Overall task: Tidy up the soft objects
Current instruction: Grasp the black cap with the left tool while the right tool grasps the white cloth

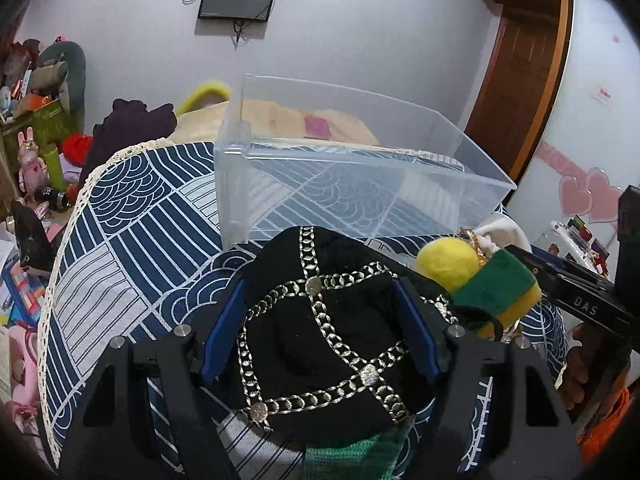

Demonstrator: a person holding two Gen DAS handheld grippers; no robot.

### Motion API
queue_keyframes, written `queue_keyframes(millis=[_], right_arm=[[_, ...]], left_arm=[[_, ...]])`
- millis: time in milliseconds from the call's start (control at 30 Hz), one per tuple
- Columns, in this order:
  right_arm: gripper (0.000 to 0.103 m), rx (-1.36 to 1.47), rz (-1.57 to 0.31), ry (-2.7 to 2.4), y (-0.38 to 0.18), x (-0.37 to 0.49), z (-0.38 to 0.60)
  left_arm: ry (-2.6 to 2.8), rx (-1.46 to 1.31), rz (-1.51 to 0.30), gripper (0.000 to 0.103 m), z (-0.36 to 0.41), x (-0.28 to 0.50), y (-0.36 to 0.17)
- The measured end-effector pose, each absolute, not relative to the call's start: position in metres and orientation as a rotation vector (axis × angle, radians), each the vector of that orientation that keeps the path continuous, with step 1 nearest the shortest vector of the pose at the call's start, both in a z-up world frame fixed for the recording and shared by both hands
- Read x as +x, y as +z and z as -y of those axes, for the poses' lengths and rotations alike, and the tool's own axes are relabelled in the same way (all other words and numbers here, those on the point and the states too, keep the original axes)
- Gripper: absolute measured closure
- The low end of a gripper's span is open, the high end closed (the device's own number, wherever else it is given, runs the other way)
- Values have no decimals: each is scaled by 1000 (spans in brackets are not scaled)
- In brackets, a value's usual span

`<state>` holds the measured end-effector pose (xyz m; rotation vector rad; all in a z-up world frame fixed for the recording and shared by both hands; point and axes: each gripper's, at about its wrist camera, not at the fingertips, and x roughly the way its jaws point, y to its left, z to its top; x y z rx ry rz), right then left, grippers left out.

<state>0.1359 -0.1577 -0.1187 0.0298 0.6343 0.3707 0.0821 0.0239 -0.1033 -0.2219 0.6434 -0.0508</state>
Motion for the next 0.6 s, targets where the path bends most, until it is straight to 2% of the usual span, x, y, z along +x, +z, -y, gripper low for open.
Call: queue_keyframes(millis=[33, 133, 167, 300, 400, 533, 600], right_arm=[[55, 35, -641, 372, -119, 137, 159], [78, 45, -652, 378, -119, 136, 161], [91, 44, -653, 373, -120, 136, 162], [92, 55, -660, 363, -122, 136, 170], [93, 59, -646, 368, -119, 135, 169], [92, 53, -617, 366, -112, 129, 171], [86, 52, -613, 357, -110, 130, 170]], left_arm=[[-56, -219, -641, 36, -23, 82, -103], [-79, -215, -639, 47, -22, 79, -104], [-80, -212, -639, 52, -21, 78, -104], [-81, -204, -631, 71, -20, 74, -102], [-66, -202, -620, 81, -21, 68, -97], [-70, -216, -589, 84, -26, 58, -86], [-70, -215, -566, 84, -27, 52, -79]])
